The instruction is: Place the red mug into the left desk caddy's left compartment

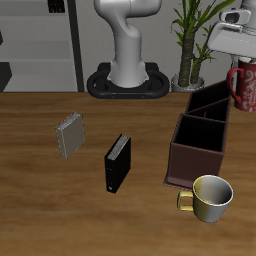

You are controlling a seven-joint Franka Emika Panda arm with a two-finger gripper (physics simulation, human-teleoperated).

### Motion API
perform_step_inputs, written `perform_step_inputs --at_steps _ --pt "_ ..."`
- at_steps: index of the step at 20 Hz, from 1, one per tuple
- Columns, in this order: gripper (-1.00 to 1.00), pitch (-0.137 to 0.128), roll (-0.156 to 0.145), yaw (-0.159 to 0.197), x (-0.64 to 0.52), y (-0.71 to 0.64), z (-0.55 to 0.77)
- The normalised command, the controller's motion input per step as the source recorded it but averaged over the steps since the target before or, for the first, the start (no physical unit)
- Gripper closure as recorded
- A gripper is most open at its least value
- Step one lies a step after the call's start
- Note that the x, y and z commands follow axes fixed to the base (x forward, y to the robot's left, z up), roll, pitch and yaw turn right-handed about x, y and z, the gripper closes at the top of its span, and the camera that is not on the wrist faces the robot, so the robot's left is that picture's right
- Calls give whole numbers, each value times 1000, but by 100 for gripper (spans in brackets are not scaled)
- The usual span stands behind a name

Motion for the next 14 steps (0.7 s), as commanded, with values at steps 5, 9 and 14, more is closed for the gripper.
perform_step_inputs --at_steps 5,9,14 --pt "100 -26 19 5 -360 253 -77" --pt "100 -43 -25 -3 -579 185 -53" --pt "100 -23 -18 -9 -522 80 -31"
